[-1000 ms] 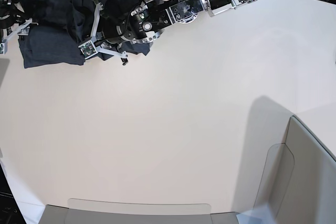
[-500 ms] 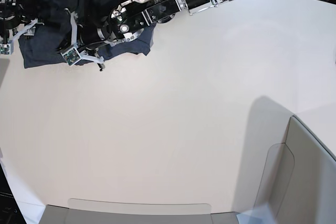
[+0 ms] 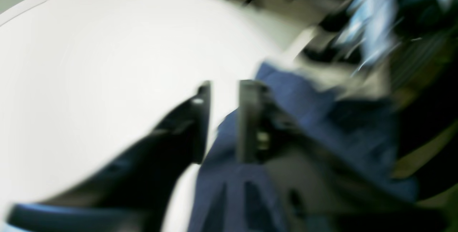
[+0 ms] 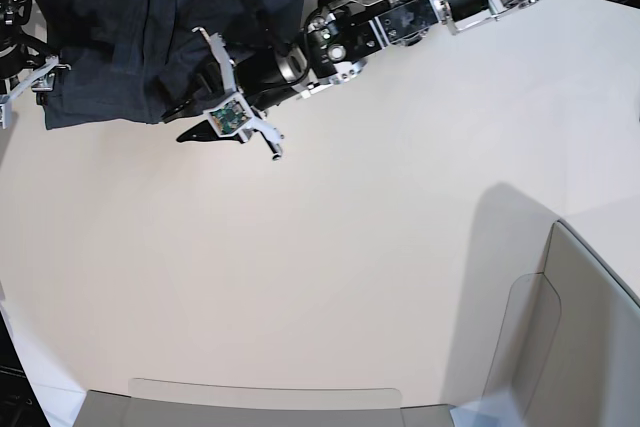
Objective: Layout the t-shirt on the table in an organized manner, then fold the t-shirt properly
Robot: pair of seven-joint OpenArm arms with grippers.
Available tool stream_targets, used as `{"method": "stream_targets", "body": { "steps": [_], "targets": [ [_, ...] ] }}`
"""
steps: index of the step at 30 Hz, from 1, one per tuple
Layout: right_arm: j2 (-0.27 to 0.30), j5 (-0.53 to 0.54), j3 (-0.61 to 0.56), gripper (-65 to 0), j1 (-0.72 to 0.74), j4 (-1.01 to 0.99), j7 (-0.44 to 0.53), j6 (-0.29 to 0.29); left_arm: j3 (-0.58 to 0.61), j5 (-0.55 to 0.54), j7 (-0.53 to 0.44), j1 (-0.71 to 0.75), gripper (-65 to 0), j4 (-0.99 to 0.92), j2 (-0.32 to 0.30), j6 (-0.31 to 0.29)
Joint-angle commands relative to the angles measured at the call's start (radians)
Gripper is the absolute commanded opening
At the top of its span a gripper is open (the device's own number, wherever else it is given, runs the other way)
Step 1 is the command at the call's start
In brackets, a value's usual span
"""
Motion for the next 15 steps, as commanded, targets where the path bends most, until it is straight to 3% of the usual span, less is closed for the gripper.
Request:
{"method": "stream_targets", "body": {
  "steps": [1,3,9,15],
  "targets": [
    [0.029,0.025,0.019,-23.0,0.003,-0.006,-0.014,0.018,-0.004,-0.003,-0.032,0.001,-42.4,0.028,0.0,-0.011],
    [0.058,0.099,0.044,-23.0,0.007,-0.047,-0.04,0.018,-0.039,-0.004,-0.032,0.022,-39.8,0.031,-0.026,-0.011],
    [0.124,0.39,0.075,-23.1,0.0,-0.228,-0.116,0.018,-0.191,-0.003,-0.032,0.142,-40.6,0.031,-0.084,-0.017],
    [0.205,0.619,0.075,-23.1,-0.031,-0.426,-0.155,0.018,-0.216,-0.003,-0.032,0.174,-40.6,0.031,-0.103,-0.017]
  ]
}}
